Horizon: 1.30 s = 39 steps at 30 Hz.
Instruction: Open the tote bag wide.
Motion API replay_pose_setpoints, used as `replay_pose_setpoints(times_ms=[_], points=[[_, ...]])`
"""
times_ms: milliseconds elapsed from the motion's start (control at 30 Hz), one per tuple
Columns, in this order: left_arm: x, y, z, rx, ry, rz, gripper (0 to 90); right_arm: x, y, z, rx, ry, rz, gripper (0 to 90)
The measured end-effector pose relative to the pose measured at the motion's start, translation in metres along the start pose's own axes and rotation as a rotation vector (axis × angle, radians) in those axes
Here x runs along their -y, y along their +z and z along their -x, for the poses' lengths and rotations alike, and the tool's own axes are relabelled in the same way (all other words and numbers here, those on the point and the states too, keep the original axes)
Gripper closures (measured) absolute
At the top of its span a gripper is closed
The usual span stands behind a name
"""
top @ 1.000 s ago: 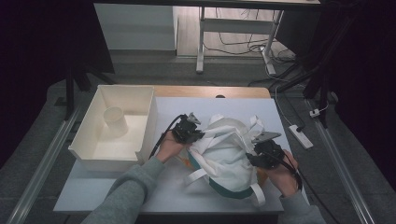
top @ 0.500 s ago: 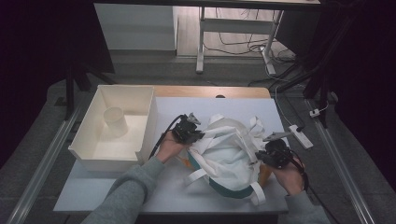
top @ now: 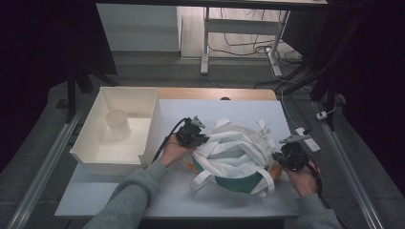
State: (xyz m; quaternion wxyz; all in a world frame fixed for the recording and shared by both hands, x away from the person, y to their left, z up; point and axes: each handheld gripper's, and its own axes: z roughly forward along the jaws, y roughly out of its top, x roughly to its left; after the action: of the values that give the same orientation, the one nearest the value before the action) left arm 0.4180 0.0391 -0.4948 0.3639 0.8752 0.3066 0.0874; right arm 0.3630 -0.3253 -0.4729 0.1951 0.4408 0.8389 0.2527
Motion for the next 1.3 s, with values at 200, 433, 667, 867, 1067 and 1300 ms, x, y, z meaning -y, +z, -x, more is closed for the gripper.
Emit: replay_pose_setpoints(times_ms=[200,433,667,867,1067,1300], points=[[0.000,0.001,0.001,-0.002,0.004,-0.003,83.8,-0.016,-0.029,-0.020,0.041,-0.068,0.121,72.3],[0.000,0.002,0.002,-0.004,0.005,-0.005,83.8,-0.043,-0.046,-0.089,-0.198,-0.265,0.199,73.6],[0.000,0.002,0.002,-0.001,0.000,-0.007,83.7,-0.059,-0.009,-0.127,-0.279,-0.355,0.079,90.0],[0.000,0.004,0.002,0.004,0.006,-0.011,83.7,-0.057,0.014,-0.147,-0.327,-0.433,-0.035,90.0],[0.000,0.004,0.004,0.005,0.007,-0.015,83.7,-0.041,0.022,-0.164,-0.359,-0.509,-0.106,90.0],[0.000,0.005,0.005,0.009,0.009,-0.017,83.6,-0.026,0.031,-0.164,-0.404,-0.515,-0.147,90.0]])
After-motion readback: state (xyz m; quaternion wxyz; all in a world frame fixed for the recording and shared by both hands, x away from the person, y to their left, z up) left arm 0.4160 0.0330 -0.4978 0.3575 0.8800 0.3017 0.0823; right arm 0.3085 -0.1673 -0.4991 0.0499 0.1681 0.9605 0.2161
